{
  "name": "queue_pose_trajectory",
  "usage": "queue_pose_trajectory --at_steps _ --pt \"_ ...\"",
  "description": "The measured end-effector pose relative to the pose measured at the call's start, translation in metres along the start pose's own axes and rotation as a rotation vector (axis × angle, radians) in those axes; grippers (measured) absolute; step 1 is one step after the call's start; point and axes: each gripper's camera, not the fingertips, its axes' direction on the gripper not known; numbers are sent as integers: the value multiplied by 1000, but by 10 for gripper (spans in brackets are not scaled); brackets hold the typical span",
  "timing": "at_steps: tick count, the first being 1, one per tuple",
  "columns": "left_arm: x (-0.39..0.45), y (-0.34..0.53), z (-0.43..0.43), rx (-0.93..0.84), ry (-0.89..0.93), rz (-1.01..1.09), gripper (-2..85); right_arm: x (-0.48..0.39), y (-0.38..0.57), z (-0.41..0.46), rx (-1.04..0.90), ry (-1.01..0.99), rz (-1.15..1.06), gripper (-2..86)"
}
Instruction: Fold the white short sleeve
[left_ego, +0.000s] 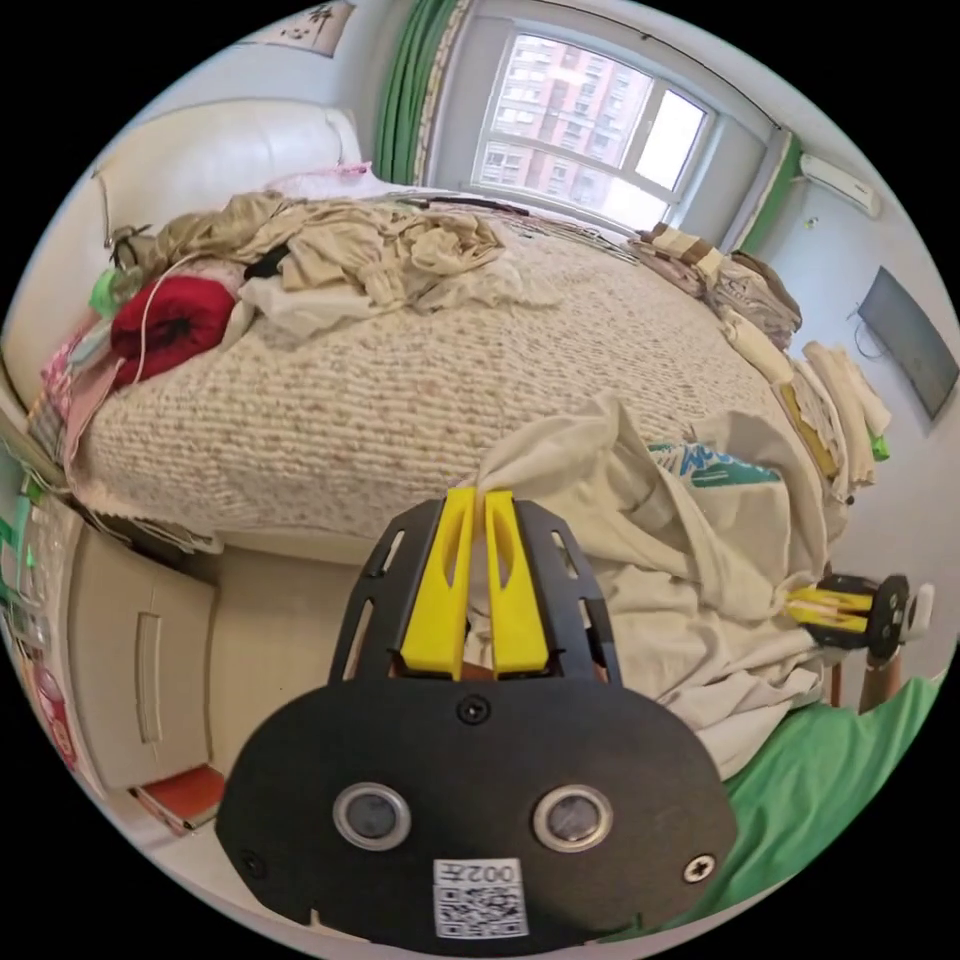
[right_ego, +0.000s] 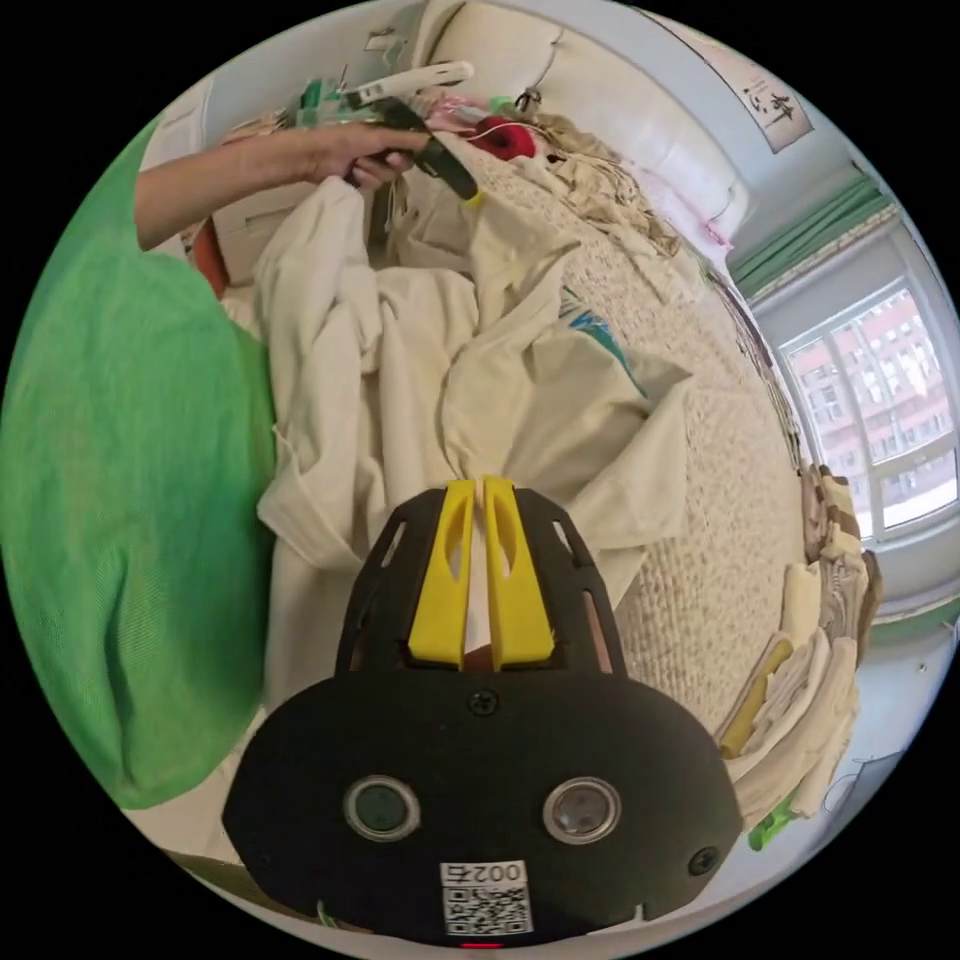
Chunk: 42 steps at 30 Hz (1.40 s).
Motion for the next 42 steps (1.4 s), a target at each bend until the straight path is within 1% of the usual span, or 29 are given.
queue_pose_trajectory --at_steps 3,7,8,10,12,13,14,15,16,17,18,19,20,21,23,24,25,26,28,31,32,34,36,37,38,39,40,41,42 --pt "-5 2 1 -11 12 -15 -9 20 1 -26 84 13 105 5" --pt "-9 2 -2 -7 20 -16 -10 47 -7 -49 174 271 292 105" --pt "-9 2 -2 -7 21 -18 -10 52 -11 -49 173 301 312 127" --pt "-9 5 -3 -8 20 -20 -10 54 -20 -44 161 269 316 133" --pt "-9 8 -4 -11 18 -15 -11 53 -28 -32 127 215 313 132" --pt "-9 10 -5 -11 17 -10 -11 53 -33 -16 50 221 314 120" --pt "-9 11 -6 -11 16 -8 -11 55 -34 4 -57 275 322 95" --pt "-9 13 -8 -10 16 -5 -11 57 -33 13 -107 313 330 77" --pt "-10 14 -10 -8 19 -4 -11 64 -27 27 -178 356 342 41" --pt "-11 15 -11 -6 20 -4 -11 73 -17 27 -160 327 381 5" --pt "-12 16 -13 -2 22 -6 -10 79 -10 21 -129 290 418 2" --pt "-14 18 -17 7 25 -11 -10 96 6 5 -43 216 520 -4" --pt "-15 18 -20 17 25 -14 -10 115 27 -17 63 178 640 -6" --pt "-16 19 -26 43 28 -19 -10 125 40 -29 118 170 705 -7" --pt "-16 19 -41 108 39 -27 -9 161 102 -78 357 97 965 -9" --pt "-15 18 -53 159 53 -26 -9 168 120 -90 418 85 1036 -9" --pt "-12 17 -66 214 64 -23 -9 178 153 -114 519 89 1153 -9" --pt "-10 17 -73 242 70 -19 -9 182 180 -136 590 122 1222 -9" --pt "0 14 -103 373 142 30 -9 181 210 -165 654 195 1308 -9" --pt "23 8 -135 511 235 122 -9 173 245 -201 744 320 1417 -9" --pt "29 6 -140 533 236 140 -9 170 255 -209 788 355 1439 -9" --pt "55 0 -153 604 197 216 -9 170 263 -213 801 426 1462 -8" --pt "71 -7 -148 604 142 263 -9 181 262 -200 723 493 1465 -8" --pt "78 -14 -136 562 114 258 -9 198 260 -181 599 494 1464 -7" --pt "80 -17 -129 533 106 249 -9 217 262 -154 450 453 1465 -7" --pt "83 -22 -111 469 99 240 -9 228 263 -136 363 406 1462 -7" --pt "84 -24 -90 394 96 228 -9 248 266 -92 155 244 1415 -7" --pt "85 -24 -79 350 95 219 -9 260 269 -43 -42 25 1335 -7" --pt "85 -22 -56 258 92 205 -9 260 273 -21 -100 -76 1302 -7"
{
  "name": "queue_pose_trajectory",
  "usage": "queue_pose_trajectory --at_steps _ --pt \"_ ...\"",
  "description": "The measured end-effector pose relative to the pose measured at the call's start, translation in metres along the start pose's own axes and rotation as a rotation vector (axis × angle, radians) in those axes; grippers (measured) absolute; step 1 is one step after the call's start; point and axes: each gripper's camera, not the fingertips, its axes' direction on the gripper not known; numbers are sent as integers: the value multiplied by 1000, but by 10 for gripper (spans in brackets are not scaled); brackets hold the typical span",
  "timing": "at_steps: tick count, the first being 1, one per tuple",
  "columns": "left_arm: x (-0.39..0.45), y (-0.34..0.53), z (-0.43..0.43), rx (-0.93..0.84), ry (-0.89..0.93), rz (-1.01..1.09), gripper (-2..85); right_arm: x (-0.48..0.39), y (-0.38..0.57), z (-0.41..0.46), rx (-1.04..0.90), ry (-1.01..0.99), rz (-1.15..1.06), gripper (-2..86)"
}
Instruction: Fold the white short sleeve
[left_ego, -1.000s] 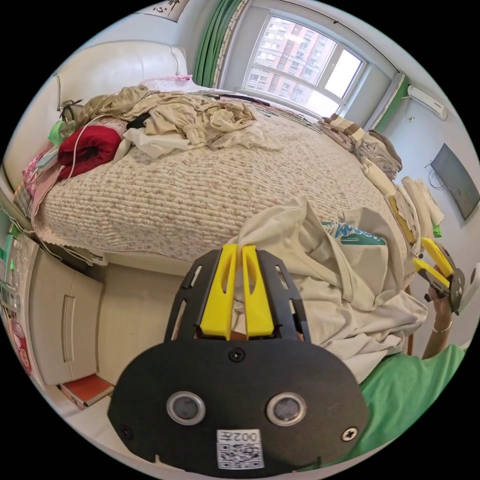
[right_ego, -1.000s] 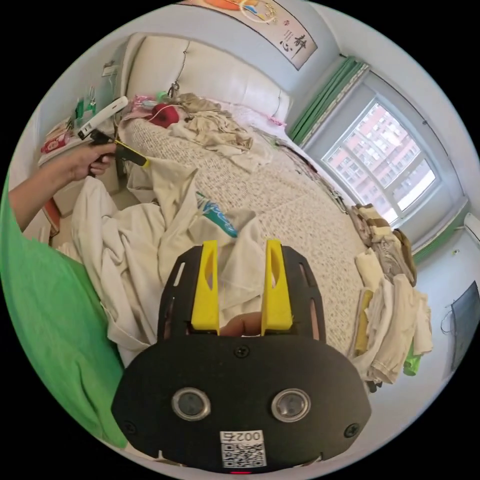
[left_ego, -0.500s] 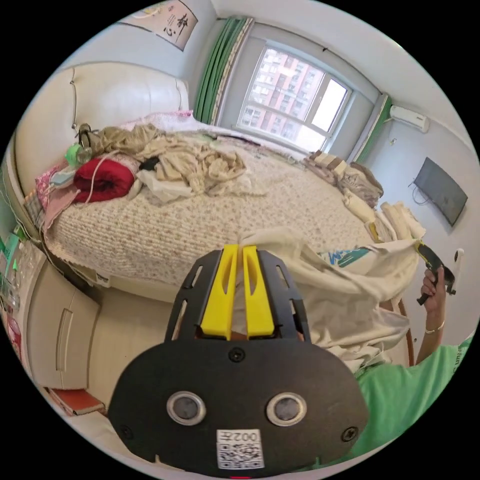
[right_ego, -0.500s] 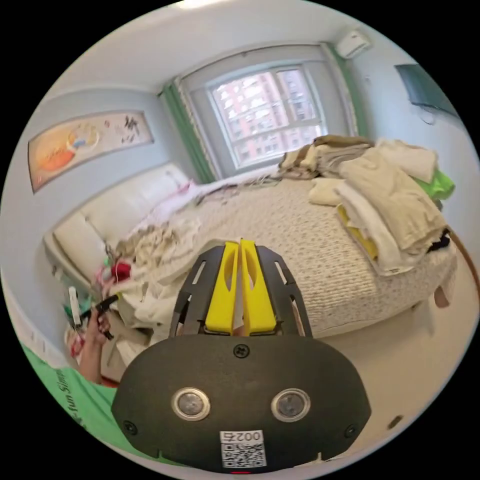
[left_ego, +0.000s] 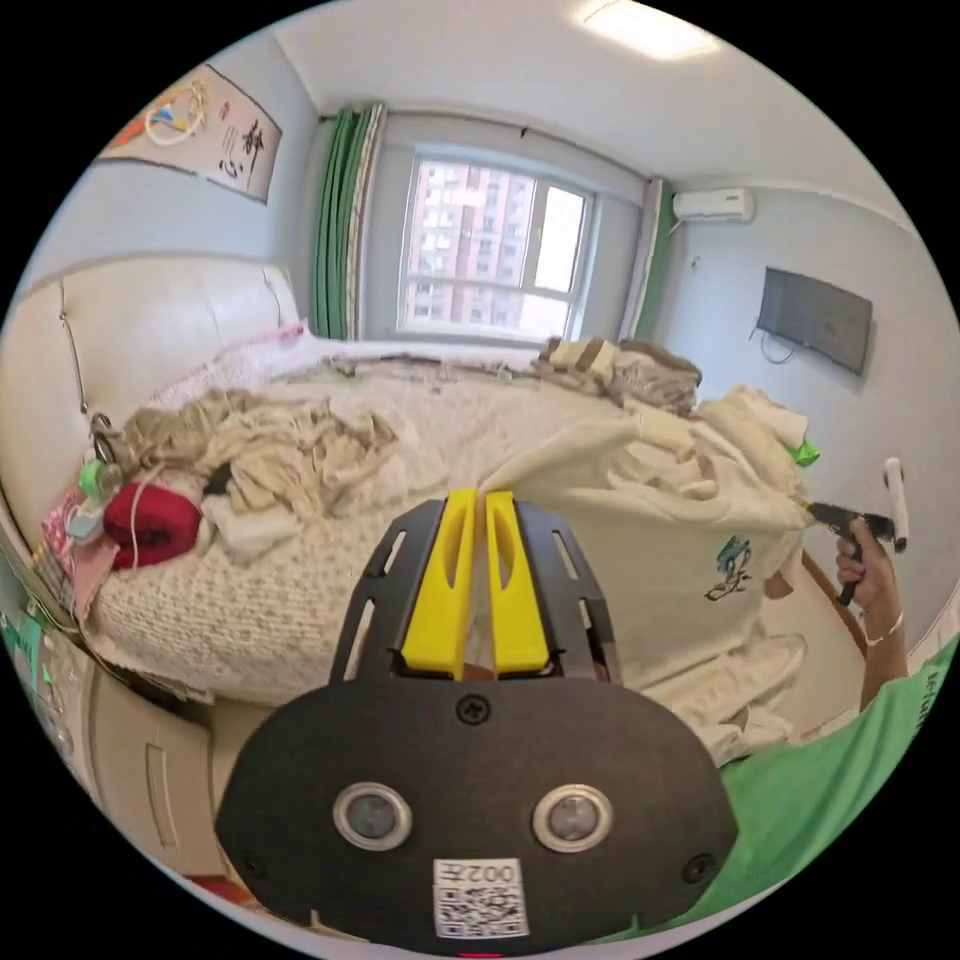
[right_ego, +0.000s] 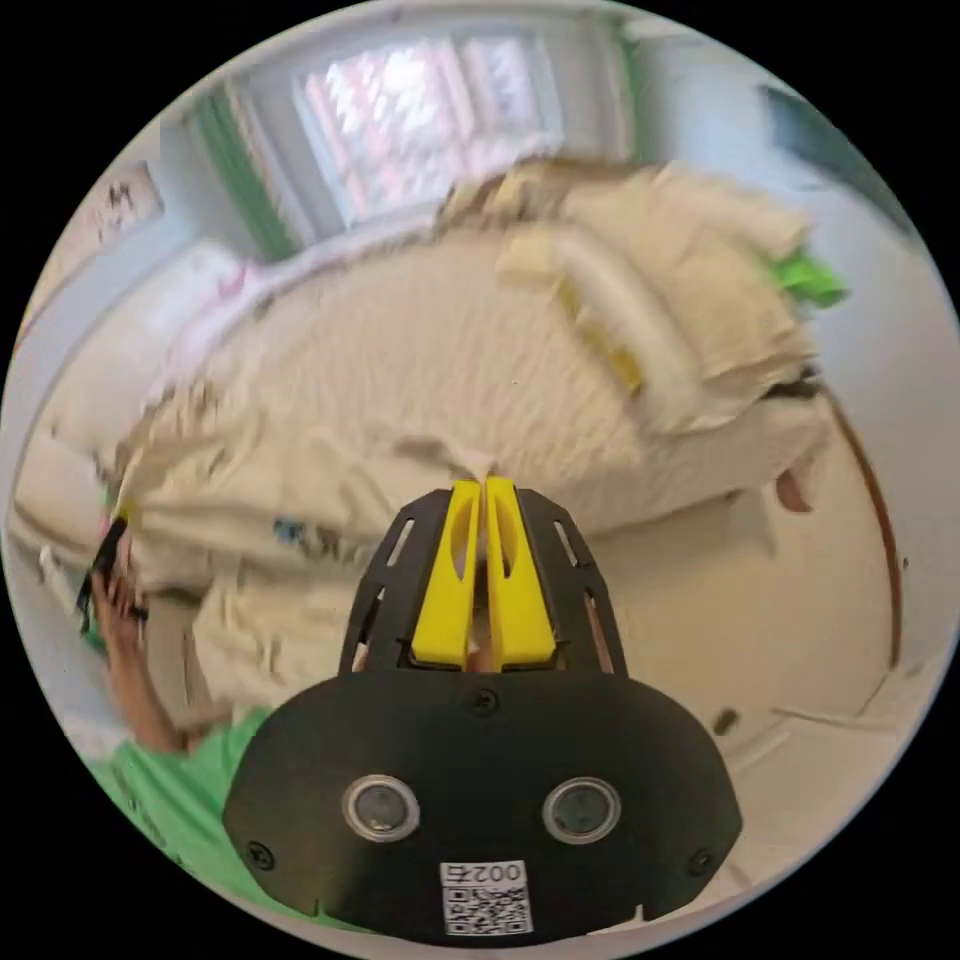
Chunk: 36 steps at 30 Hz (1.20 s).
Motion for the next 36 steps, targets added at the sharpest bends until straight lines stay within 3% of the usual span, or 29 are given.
queue_pose_trajectory --at_steps 2,5,11,13,18,19,22,25,29,36 --pt "0 16 25 -99 -2 -16 -10 18 11 50 -137 -255 -8 -8" --pt "0 43 44 -179 -57 -17 -10 36 25 45 14 -385 39 -7" --pt "-14 63 49 -217 -7 -90 -9 -50 37 -29 608 140 -222 -1" --pt "-14 65 50 -213 8 -115 -9 -80 45 -31 785 264 -216 5" --pt "2 68 48 -212 -23 -81 -9 -121 57 -39 1052 304 -201 37" --pt "7 70 47 -214 -34 -66 -9 -128 55 -35 1045 256 -274 33" --pt "17 75 50 -231 -44 -48 -9 -148 16 1 680 147 -463 60" --pt "23 79 49 -232 -36 -59 -9 -153 -11 57 367 168 -495 131" --pt "32 85 44 -225 -28 -63 -8 -137 -24 125 31 124 -469 101" --pt "52 101 35 -233 -11 -81 -8 -110 -24 138 -7 27 -390 52"
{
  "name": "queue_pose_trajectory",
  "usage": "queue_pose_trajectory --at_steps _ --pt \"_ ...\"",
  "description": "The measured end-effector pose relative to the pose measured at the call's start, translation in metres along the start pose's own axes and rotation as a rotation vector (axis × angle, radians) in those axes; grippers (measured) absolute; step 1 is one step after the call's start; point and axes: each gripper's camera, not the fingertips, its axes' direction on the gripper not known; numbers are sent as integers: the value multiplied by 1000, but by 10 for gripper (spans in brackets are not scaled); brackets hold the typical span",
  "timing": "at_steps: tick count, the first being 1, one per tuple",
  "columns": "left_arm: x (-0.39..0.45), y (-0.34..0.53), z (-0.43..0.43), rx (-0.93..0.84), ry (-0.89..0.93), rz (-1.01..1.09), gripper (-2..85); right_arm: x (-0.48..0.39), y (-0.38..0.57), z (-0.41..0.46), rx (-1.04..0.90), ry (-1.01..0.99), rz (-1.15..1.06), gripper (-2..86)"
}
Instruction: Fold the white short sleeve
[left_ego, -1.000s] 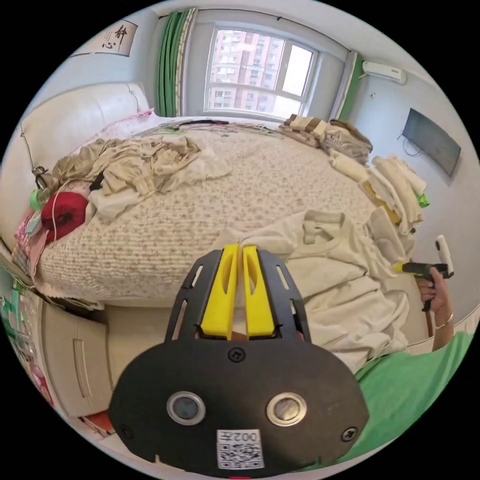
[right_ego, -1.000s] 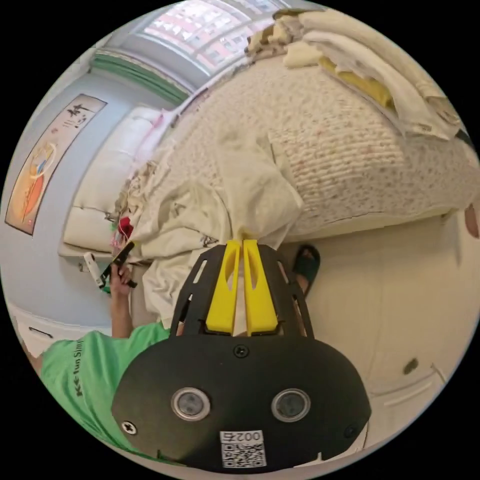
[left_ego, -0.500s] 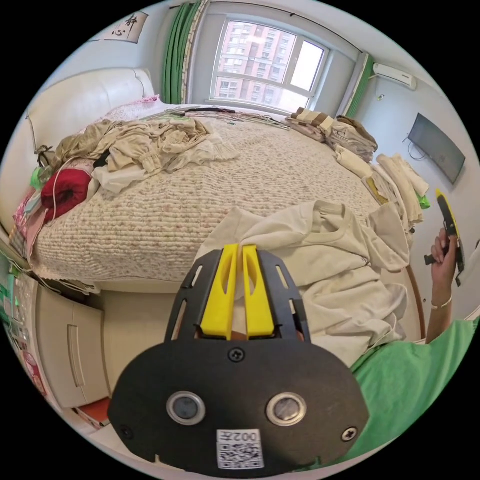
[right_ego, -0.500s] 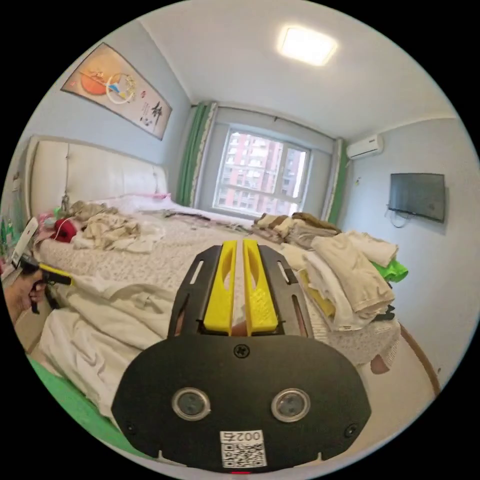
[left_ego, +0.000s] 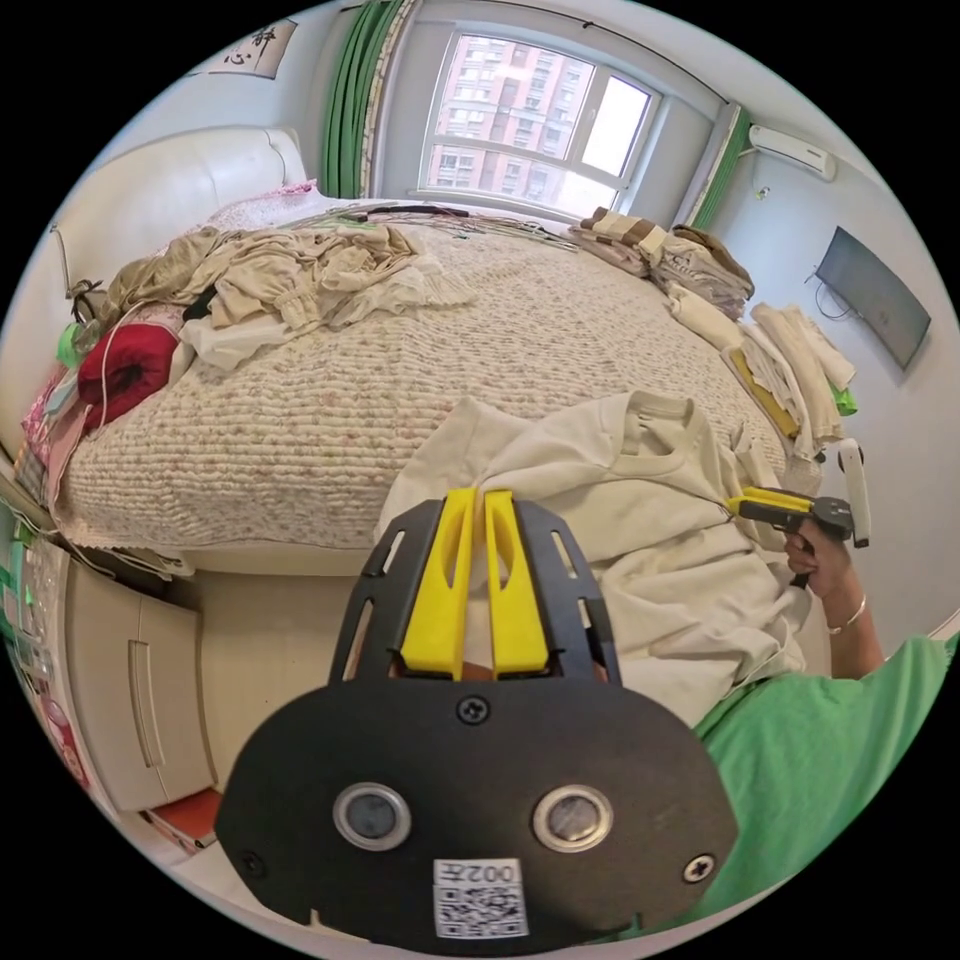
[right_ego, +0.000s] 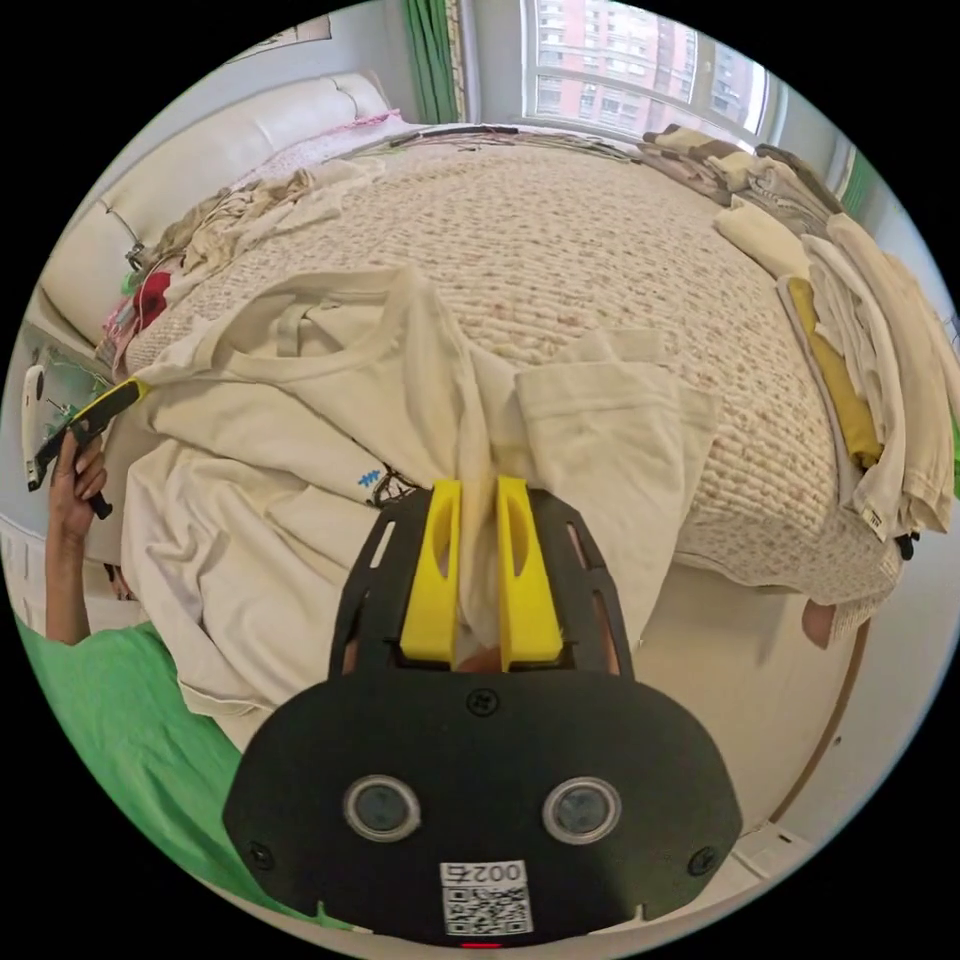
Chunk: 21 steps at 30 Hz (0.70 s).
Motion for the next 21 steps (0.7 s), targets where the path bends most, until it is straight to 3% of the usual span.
queue_pose_trajectory --at_steps 6,11,21 --pt "25 14 -18 18 -17 16 -9 -2 20 -29 82 -12 -14 -5" --pt "58 -4 -75 176 -67 144 -9 -21 22 -137 347 265 -143 -9" --pt "190 -66 -372 842 -247 449 -10 -47 68 -429 1003 531 -148 -9"
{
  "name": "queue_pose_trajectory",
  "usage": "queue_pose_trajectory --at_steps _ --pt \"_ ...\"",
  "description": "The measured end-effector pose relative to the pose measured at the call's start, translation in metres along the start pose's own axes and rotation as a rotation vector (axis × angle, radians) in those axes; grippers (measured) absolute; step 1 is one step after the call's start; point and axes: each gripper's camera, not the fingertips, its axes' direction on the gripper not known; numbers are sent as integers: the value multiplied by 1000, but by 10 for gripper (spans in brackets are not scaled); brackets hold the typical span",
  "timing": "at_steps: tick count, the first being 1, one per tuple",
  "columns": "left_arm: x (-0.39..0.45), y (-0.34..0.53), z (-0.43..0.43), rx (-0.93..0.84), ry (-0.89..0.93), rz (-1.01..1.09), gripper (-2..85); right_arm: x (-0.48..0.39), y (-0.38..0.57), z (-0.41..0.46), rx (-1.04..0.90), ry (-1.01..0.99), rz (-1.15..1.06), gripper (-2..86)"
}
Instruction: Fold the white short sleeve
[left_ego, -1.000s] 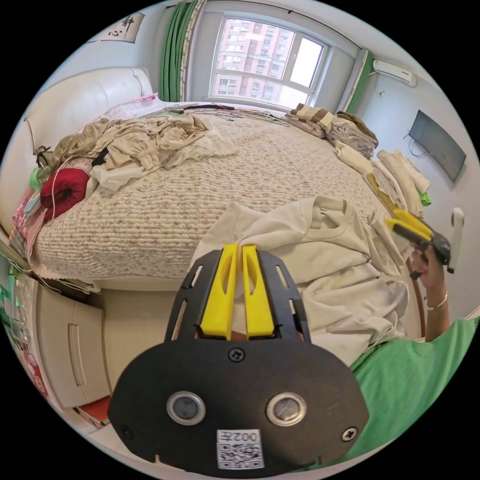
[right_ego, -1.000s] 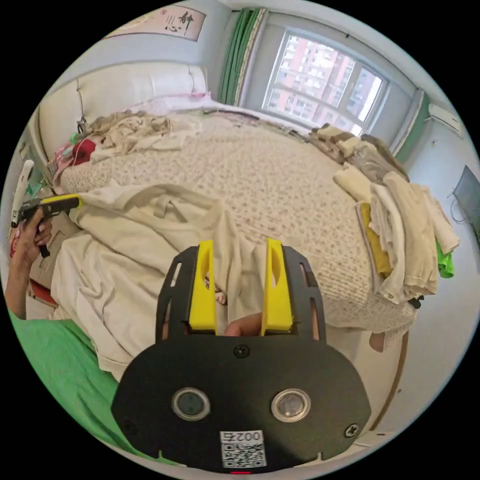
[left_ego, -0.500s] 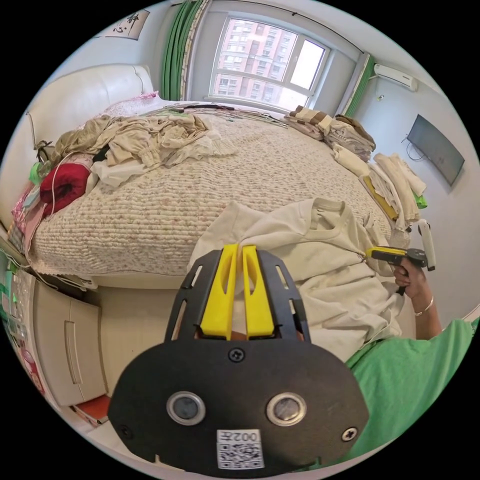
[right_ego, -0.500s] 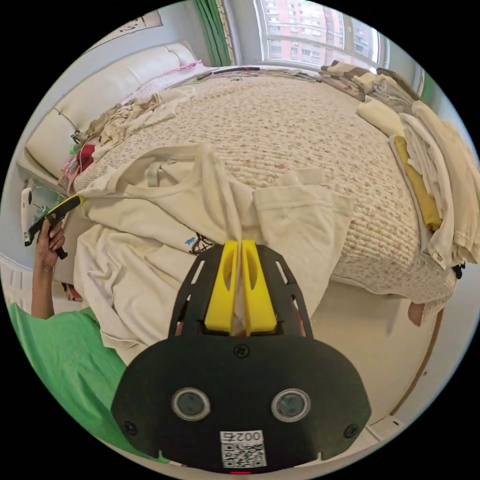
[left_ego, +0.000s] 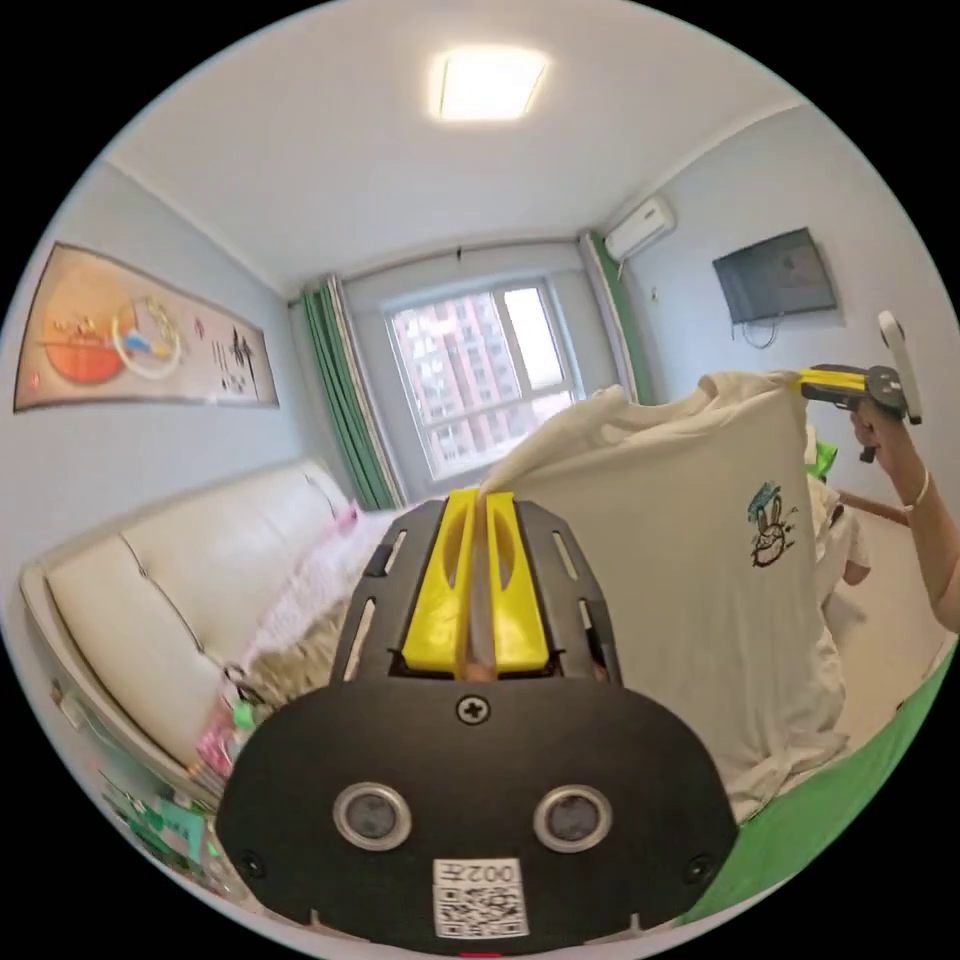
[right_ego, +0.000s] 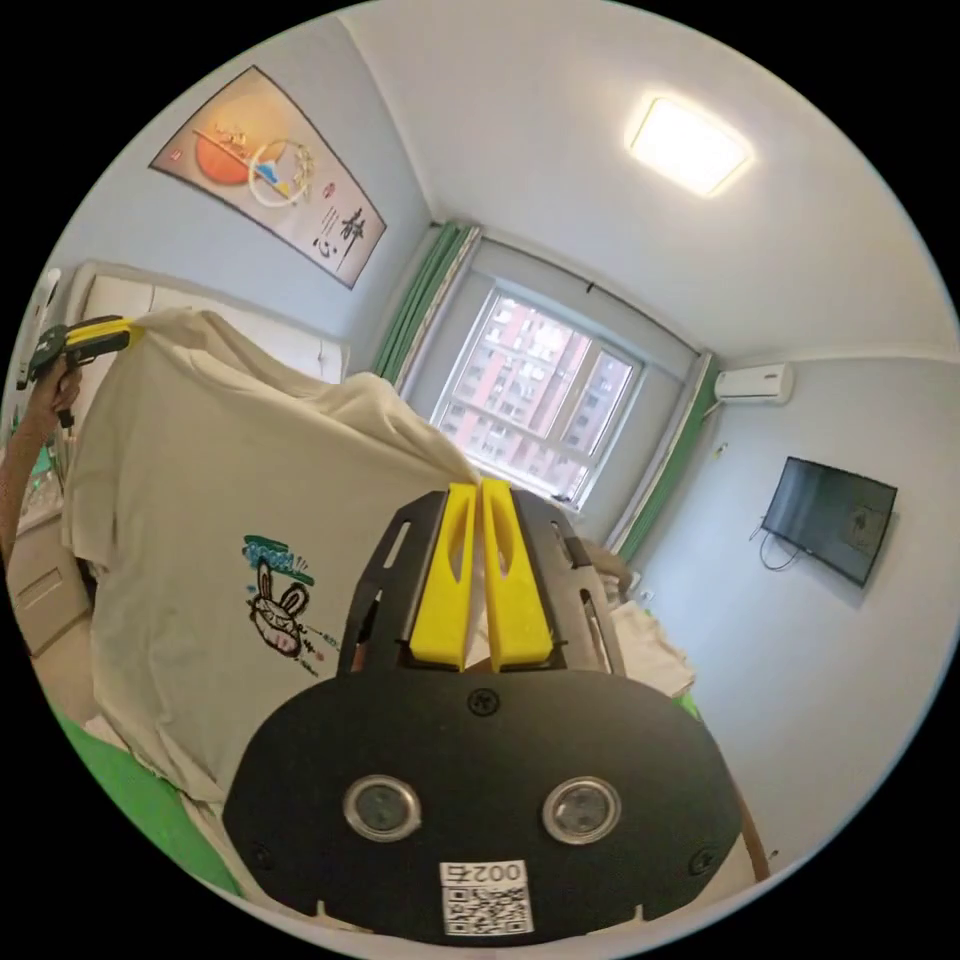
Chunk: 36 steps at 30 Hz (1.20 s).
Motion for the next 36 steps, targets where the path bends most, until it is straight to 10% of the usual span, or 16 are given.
queue_pose_trajectory --at_steps 20,29,36 --pt "65 -133 -241 404 -140 264 -10 22 -31 -272 492 364 -57 -9" --pt "51 -144 -53 158 -41 261 -10 -1 -35 -79 234 314 -114 -9" --pt "30 -156 271 -124 11 183 -9 -24 -57 213 -65 344 -179 -4"
